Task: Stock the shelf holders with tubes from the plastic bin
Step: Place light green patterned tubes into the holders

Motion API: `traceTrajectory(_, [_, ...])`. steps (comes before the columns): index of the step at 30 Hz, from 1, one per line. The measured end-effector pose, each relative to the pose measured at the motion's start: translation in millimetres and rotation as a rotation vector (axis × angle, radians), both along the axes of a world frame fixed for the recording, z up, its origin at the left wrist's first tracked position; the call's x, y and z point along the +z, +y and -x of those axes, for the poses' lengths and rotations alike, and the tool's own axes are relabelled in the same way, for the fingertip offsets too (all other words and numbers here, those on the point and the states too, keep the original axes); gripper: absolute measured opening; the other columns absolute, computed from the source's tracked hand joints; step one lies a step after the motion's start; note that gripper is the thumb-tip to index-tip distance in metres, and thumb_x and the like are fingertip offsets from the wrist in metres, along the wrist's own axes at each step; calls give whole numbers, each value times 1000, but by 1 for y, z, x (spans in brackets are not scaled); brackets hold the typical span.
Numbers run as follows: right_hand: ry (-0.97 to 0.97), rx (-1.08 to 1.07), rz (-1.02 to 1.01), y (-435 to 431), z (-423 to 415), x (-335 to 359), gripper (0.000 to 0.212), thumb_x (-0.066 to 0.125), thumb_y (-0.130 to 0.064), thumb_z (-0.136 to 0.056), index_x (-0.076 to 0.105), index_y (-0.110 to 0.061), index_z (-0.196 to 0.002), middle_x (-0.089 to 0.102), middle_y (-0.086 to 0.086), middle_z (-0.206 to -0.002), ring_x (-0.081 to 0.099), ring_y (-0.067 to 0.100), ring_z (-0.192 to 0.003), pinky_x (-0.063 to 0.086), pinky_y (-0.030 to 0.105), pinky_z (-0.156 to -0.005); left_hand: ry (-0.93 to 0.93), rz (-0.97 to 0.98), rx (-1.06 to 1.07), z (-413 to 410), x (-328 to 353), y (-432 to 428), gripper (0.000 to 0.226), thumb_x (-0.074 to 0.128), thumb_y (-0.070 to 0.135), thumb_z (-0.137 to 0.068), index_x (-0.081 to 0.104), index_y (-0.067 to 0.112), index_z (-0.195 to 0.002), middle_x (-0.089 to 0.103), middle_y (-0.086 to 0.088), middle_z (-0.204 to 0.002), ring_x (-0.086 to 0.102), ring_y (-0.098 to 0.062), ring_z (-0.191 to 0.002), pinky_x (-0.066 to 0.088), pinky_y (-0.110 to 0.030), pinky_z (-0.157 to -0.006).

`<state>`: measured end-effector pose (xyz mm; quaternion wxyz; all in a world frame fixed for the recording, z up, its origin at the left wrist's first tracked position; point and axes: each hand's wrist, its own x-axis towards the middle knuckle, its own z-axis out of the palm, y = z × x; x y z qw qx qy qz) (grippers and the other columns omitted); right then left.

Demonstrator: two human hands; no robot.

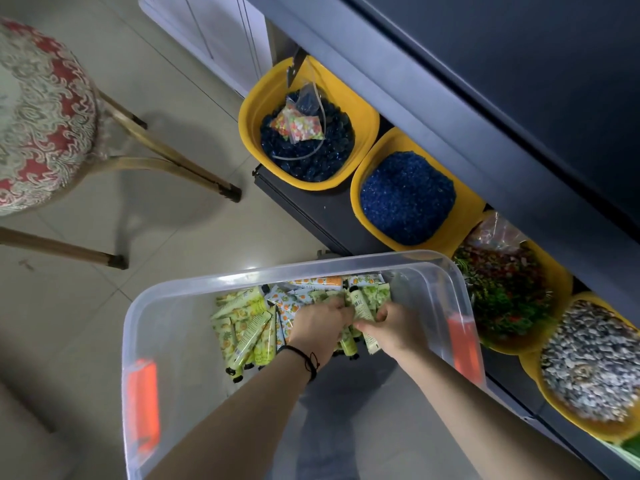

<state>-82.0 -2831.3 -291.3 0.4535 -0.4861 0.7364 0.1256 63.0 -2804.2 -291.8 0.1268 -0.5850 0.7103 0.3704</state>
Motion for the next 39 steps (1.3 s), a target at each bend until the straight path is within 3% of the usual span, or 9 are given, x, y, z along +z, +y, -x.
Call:
traceTrajectory(5, [-87, -59, 6, 1, 1, 8, 38, 76, -31, -77, 42, -16, -76, 45, -4, -69, 44, 14, -65, 33, 31, -58, -84, -10, -229, -1, 4, -3, 44, 59, 24, -91, 44, 22, -132, 50, -3, -115, 60, -24, -92, 51, -33, -65])
traceTrajectory(10, [-86, 38, 12, -2, 0, 22, 29, 73, -34, -79, 52, -17, -89, 50, -7, -73, 53, 18, -74, 40, 30, -63, -201, -35, -349, -9, 19, -4, 31, 54, 22, -94, 54, 13, -124, 45, -7, -122, 61, -24, -87, 39, -31, -57])
traceTrajectory(14, [-121, 25, 77, 0, -7, 43, 27, 77, -33, -75, 54, -19, -82, 60, -2, -78, 61, 23, -65, 51, 34, -62, -167, -93, -151, -30, 36, -1, 42, 60, 29, -88, 44, 11, -123, 60, -5, -105, 62, -22, -84, 44, -31, -60])
traceTrajectory(19, [-295, -94, 179, -5, -18, 85, 31, 80, -14, -72, 48, -14, -70, 58, 1, -67, 53, 16, -46, 42, 22, -42, 86, -303, 162, -66, 63, 1, 53, 69, 32, -80, 42, 23, -124, 64, 0, -101, 62, -21, -82, 51, -32, -70])
traceTrajectory(24, [-444, -194, 294, -9, -36, 132, 19, 81, -7, -71, 65, -12, -82, 65, 3, -78, 58, 14, -65, 46, 21, -59, 356, -392, 292, -100, 108, 0, 68, 68, 38, -83, 32, 34, -141, 48, 1, -137, 59, -6, -52, 52, -18, -54])
traceTrajectory(27, [-524, -231, 285, -5, -49, 164, 16, 77, -3, -75, 68, -6, -87, 66, 15, -75, 55, 14, -61, 43, 18, -51, 373, -356, 274, -119, 143, -2, 73, 61, 49, -86, 23, 33, -146, 41, 3, -144, 56, -2, -57, 49, -15, -61])
traceTrajectory(31, [-558, -232, 352, 3, -66, 216, 22, 73, 5, -75, 69, -16, -81, 68, 10, -76, 59, 17, -68, 46, 30, -63, 362, -357, 232, -152, 191, -5, 67, 67, 26, -85, 32, 29, -141, 50, 0, -131, 53, -7, -77, 49, -22, -72])
traceTrajectory(34, [-552, -186, 384, 1, -75, 261, 27, 68, 11, -74, 67, -17, -78, 66, 7, -77, 59, 18, -70, 47, 33, -66, 316, -298, 200, -177, 241, -13, 59, 78, 33, -73, 45, 32, -122, 56, 10, -109, 54, -9, -92, 43, -17, -73])
traceTrajectory(39, [-596, -65, 498, -16, -79, 362, 17, 72, 1, -77, 66, -13, -83, 65, 6, -96, 63, 22, -90, 51, 29, -82, 413, -193, 211, -202, 340, -40, 32, 78, 34, -74, 53, 35, -95, 60, 9, -108, 57, -10, -102, 46, -18, -81])
